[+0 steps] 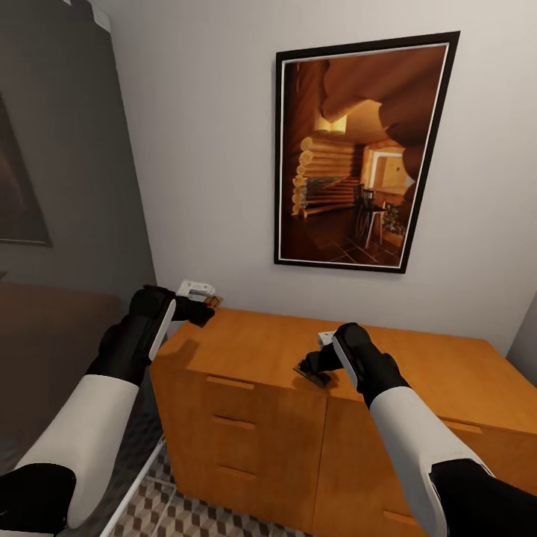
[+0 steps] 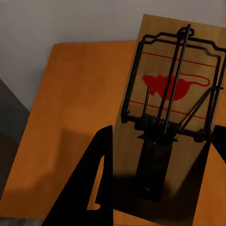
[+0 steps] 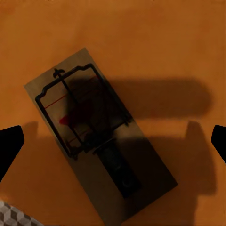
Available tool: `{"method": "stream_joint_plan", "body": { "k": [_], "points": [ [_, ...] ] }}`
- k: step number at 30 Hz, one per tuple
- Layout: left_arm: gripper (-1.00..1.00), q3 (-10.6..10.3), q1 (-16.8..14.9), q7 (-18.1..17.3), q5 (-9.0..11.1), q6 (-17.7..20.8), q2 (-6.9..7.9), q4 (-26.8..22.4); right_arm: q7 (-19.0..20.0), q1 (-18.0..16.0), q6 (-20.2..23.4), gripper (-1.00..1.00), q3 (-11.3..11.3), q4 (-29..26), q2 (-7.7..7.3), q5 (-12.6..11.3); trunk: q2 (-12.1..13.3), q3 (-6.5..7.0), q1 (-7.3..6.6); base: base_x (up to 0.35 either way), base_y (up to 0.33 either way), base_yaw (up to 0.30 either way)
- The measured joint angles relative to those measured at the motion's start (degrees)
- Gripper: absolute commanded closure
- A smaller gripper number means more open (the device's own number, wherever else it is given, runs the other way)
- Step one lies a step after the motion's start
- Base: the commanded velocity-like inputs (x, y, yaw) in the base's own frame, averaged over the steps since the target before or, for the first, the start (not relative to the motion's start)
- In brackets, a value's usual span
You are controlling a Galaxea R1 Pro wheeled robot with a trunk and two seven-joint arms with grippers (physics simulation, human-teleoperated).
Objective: Take the four mousetraps from the cabinet in the bathroom and place them on the bathroom floor. Make sure all four end up on the same floor surface, and ensure that at least two of them are either under or directly next to the same bathroom sink.
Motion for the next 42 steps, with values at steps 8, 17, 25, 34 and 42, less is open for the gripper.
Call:
{"method": "stream_joint_plan", "body": {
  "k": [8, 17, 25, 34, 42],
  "points": [
    [1.0, 0.0, 0.0, 0.0, 0.0, 0.0, 0.0, 0.0, 0.0, 0.0, 0.0, -1.0, 0.0, -0.1, 0.0, 0.0, 0.0, 0.0, 0.0, 0.015, 0.0, 0.0],
    [1.0, 0.0, 0.0, 0.0, 0.0, 0.0, 0.0, 0.1, 0.0, 0.0, 0.0, -1.0, 0.0, -0.1, 0.04, -0.1, 0.0, 0.0, 0.0, 0.037, 0.0, 0.0],
    [1.0, 0.0, 0.0, 0.0, 0.0, 0.0, 0.0, 0.1, 0.2, 0.0, 0.0, -1.0, -0.1, -0.1, 0.13, -0.3, 0.0, 0.0, 0.0, 0.005, 0.0, 0.0],
    [1.0, 0.0, 0.0, 0.0, 0.0, 0.0, 0.0, 0.1, 1.6, 0.0, 0.0, -1.0, 0.0, -0.1, -0.11, -0.3, 0.0, 0.0, 0.0, 0.0, 0.0, 0.0],
    [1.0, 0.0, 0.0, 0.0, 0.0, 0.0, 0.0, 0.1, 2.7, 0.0, 0.0, -1.0, 0.0, -0.1, -0.28, -0.3, 0.0, 0.0, 0.0, 0.0, 0.0, 0.0]
  ]
}}
